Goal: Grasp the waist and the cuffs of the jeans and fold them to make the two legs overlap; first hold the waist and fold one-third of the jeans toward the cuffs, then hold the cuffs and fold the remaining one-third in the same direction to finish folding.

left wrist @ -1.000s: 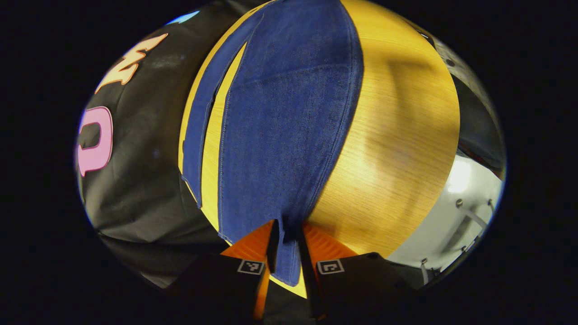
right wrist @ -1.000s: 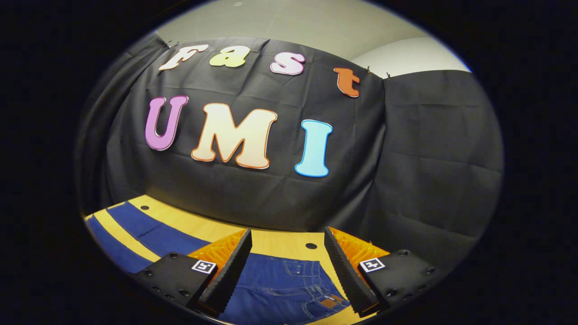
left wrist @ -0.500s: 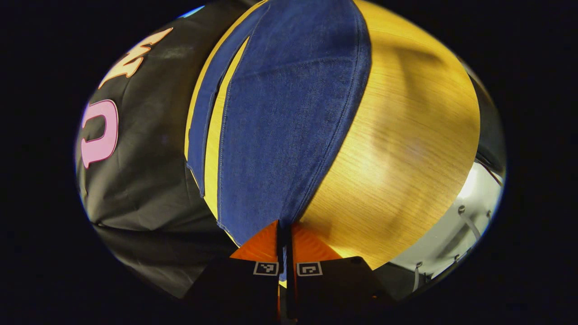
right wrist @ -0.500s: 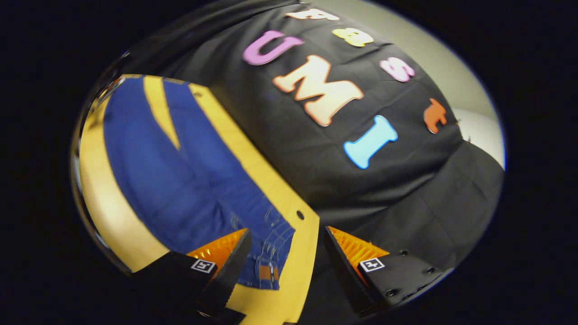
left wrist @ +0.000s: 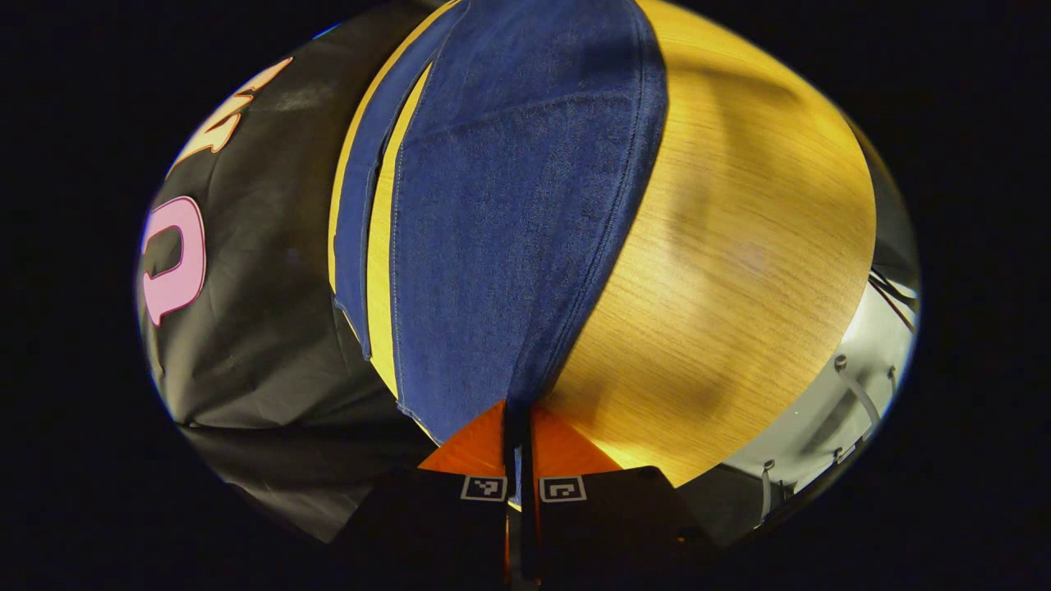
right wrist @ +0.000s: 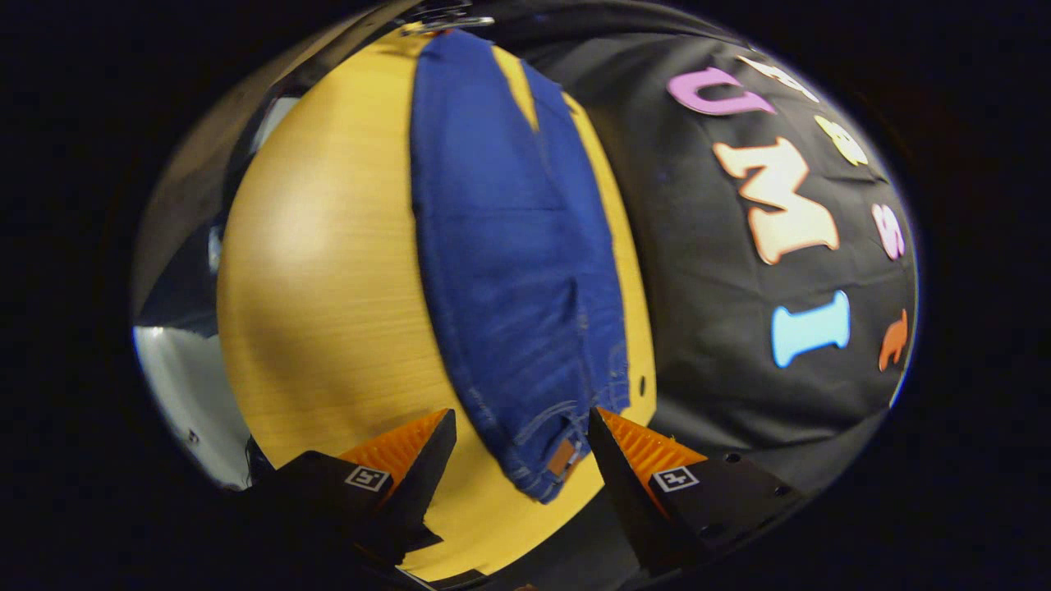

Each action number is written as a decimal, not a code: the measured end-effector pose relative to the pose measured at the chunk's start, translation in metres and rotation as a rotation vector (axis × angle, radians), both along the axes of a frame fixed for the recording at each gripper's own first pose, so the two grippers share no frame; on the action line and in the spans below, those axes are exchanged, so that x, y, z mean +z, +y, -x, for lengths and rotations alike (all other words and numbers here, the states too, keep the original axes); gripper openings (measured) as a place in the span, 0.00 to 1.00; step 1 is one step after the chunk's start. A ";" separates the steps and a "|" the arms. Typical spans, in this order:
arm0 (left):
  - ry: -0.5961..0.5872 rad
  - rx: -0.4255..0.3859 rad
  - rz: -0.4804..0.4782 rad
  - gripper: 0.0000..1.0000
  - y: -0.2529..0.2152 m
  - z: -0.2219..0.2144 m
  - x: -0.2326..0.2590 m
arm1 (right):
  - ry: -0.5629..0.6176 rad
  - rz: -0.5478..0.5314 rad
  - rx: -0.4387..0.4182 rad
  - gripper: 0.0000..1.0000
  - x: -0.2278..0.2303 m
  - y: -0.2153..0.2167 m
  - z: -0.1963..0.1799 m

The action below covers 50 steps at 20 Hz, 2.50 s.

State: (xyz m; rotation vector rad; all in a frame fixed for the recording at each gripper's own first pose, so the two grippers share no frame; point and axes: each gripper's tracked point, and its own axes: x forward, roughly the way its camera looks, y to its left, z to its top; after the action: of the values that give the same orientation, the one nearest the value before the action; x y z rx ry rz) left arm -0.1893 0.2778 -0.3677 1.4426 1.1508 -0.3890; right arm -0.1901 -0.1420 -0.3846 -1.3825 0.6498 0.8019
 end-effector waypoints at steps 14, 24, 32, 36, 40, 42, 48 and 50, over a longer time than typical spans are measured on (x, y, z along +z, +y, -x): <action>-0.068 0.037 -0.019 0.00 0.001 -0.005 0.001 | -0.037 0.064 -0.065 0.20 -0.035 -0.011 -0.030; -0.297 0.348 0.087 0.00 -0.014 -0.023 0.026 | -0.167 -0.184 -0.304 0.05 0.023 0.001 -0.067; -0.460 0.388 0.120 0.00 -0.033 -0.042 0.050 | -0.328 -0.342 -0.464 0.04 0.091 0.017 -0.138; -0.550 0.488 0.264 0.00 -0.047 -0.057 0.073 | -0.390 -0.378 -0.549 0.04 0.103 0.032 -0.171; -0.573 0.510 0.357 0.00 -0.064 -0.066 0.091 | -0.423 -0.402 -0.647 0.04 0.102 0.038 -0.211; -0.574 0.482 0.356 0.00 -0.072 -0.069 0.098 | -0.431 -0.402 -0.679 0.04 0.097 0.042 -0.234; -0.490 0.476 0.398 0.00 -0.066 -0.064 0.084 | -0.433 -0.369 -0.733 0.04 0.062 0.051 -0.291; -0.456 0.472 0.408 0.00 -0.070 -0.065 0.086 | -0.424 -0.345 -0.741 0.04 0.045 0.052 -0.306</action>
State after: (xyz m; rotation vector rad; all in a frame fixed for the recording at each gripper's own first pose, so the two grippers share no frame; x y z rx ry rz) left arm -0.1239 0.2077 -0.2817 0.8104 0.9299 0.0423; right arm 0.1155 -0.0896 -0.3397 -0.8511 0.5900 0.0143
